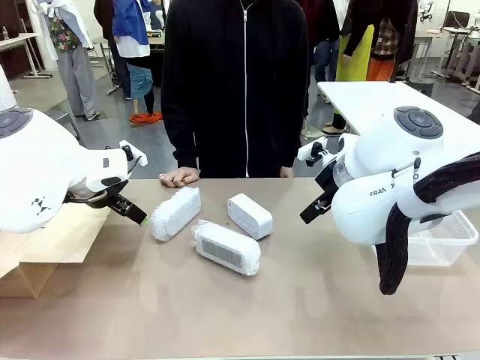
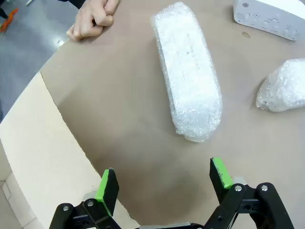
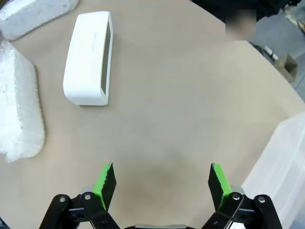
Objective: Separate and place wrapped and unwrapped clocks.
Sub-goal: Pick up the Digital clock indicated by the person.
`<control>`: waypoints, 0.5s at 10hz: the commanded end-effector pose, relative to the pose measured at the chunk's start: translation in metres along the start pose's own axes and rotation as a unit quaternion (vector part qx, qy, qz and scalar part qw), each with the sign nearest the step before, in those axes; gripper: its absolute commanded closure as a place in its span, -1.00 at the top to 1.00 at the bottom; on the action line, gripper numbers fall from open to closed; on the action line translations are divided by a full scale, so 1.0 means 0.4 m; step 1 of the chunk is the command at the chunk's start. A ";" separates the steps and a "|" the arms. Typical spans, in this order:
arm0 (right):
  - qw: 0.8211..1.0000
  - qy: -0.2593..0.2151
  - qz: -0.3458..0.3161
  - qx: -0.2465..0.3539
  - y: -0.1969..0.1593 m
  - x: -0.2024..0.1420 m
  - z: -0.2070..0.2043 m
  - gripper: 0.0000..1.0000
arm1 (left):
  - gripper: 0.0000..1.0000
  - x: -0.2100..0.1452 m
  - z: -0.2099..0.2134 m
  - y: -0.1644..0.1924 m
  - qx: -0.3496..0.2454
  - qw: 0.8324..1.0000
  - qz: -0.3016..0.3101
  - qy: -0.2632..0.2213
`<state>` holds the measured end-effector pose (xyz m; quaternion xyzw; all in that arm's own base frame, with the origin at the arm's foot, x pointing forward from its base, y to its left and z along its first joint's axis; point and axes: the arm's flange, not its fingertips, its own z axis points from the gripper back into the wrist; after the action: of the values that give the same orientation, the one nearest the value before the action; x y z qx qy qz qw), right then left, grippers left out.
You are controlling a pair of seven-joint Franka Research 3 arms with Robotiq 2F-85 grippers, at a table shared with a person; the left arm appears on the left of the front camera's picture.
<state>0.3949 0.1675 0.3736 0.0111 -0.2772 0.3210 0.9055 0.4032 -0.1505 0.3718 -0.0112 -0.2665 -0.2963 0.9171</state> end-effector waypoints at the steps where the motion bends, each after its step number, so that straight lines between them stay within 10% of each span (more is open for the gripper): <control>1: 1.000 0.000 0.000 0.000 0.000 0.000 0.000 1.00 | 1.00 0.000 0.000 0.000 0.000 1.000 0.000 0.000; 5: 1.000 0.000 0.000 0.000 0.000 0.000 0.000 1.00 | 1.00 0.000 0.000 0.000 0.000 1.000 0.000 0.000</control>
<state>0.3949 0.1676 0.3736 0.0107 -0.2772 0.3214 0.9054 0.4030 -0.1509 0.3718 -0.0112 -0.2665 -0.2967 0.9169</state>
